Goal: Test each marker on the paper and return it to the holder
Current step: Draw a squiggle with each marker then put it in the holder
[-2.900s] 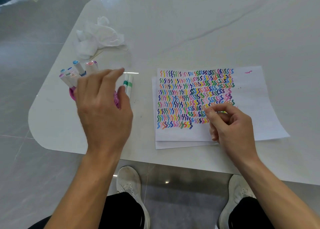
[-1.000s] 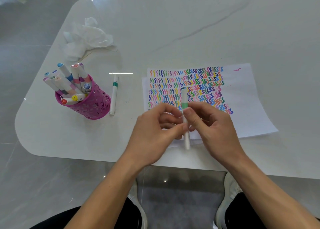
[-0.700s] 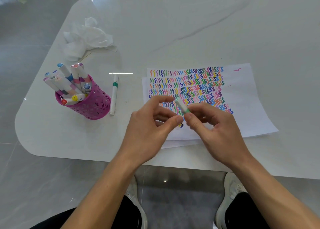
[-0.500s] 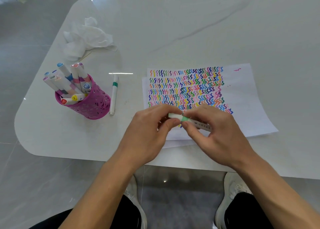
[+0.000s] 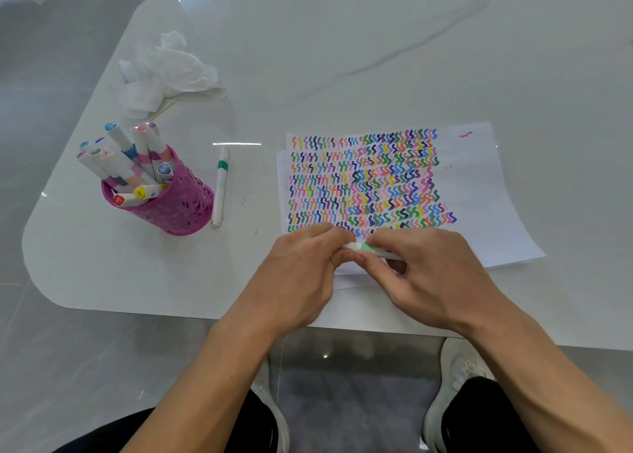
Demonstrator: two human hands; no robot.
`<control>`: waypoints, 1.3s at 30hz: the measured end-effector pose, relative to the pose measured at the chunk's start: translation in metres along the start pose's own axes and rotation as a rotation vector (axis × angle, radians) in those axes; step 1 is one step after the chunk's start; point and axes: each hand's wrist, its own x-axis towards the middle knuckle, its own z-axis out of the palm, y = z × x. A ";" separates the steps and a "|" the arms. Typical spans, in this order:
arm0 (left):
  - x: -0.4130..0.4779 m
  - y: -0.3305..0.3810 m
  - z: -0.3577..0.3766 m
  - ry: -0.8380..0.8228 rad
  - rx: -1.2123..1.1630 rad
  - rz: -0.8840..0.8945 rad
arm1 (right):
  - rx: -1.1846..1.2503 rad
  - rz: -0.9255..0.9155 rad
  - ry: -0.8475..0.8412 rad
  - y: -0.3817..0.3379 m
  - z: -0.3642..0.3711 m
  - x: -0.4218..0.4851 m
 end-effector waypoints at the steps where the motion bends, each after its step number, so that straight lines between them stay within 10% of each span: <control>1: -0.001 0.000 0.000 -0.005 -0.003 -0.005 | 0.004 0.008 0.006 0.000 -0.001 0.000; 20: 0.001 0.003 -0.007 0.128 -0.048 -0.008 | 0.052 0.106 -0.026 0.005 -0.008 -0.002; 39: 0.002 -0.012 -0.006 0.223 0.053 -0.153 | 1.080 0.324 0.011 0.017 -0.005 0.004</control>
